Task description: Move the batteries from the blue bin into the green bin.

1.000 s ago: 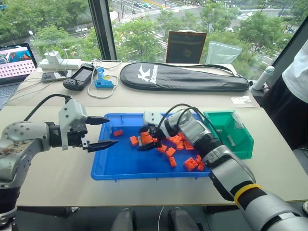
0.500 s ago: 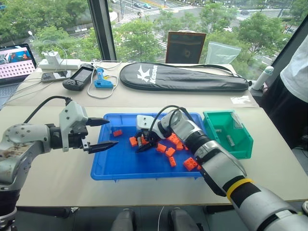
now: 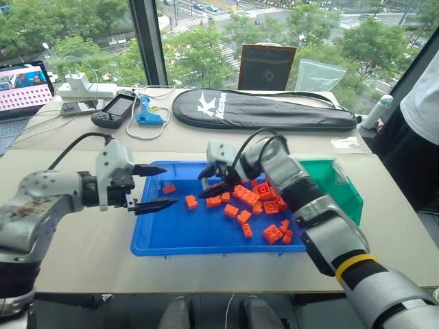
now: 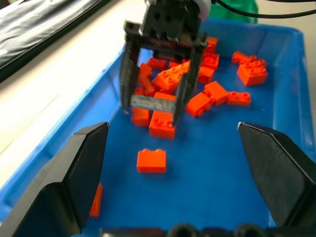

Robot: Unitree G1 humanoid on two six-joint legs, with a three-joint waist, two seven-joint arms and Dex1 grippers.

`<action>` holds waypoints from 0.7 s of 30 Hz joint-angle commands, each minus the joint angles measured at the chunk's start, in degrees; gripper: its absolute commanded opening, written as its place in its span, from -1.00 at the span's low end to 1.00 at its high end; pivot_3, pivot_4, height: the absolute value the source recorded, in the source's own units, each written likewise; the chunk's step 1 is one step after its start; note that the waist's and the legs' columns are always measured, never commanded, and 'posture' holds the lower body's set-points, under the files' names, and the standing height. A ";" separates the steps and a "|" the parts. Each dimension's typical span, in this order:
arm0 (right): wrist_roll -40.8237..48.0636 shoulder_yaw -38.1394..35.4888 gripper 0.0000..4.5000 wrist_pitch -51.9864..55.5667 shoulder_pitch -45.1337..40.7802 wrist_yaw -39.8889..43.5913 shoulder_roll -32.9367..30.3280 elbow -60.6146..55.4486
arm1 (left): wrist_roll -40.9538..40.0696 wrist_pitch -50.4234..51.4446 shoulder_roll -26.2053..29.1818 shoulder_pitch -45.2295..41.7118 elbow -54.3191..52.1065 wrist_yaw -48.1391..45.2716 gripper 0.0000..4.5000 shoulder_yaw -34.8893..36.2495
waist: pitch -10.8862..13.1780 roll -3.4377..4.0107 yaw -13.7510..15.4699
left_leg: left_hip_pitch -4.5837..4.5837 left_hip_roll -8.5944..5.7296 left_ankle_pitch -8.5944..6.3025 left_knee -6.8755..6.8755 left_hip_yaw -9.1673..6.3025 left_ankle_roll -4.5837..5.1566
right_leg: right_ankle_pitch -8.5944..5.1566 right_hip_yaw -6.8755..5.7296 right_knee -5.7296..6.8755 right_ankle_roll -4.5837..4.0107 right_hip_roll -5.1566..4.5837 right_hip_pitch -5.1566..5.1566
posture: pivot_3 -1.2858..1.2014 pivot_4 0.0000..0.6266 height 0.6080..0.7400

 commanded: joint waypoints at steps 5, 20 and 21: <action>4.29 -9.95 0.11 21.38 9.34 -1.68 -19.40 -26.02 | 2.03 -3.69 -5.53 -8.34 6.62 -4.42 1.00 -7.24 | 0.00 0.00 1.38 | -0.02 -0.10 0.00 0.01 0.03 0.00 | -0.01 0.01 -0.07 0.01 -0.07 0.02 | 0.03 -0.52 0.89; 5.82 -20.55 0.99 25.41 28.03 -12.26 -38.88 -27.13 | 6.97 -5.21 -15.04 -19.13 17.80 -4.06 1.00 -11.67 | 0.00 -0.01 0.62 | 0.00 -0.06 0.00 0.06 0.09 0.04 | -0.02 0.16 -0.17 0.04 -0.02 0.06 | 0.03 -0.52 0.89; 6.09 -20.69 0.99 25.28 28.26 -12.61 -38.80 -27.05 | 7.50 -4.74 -14.81 -19.05 17.75 -3.69 1.00 -11.91 | 0.00 -0.01 0.62 | 0.00 -0.07 0.00 0.06 0.09 0.04 | -0.02 0.17 -0.16 0.04 -0.03 0.06 | 0.03 -0.52 0.89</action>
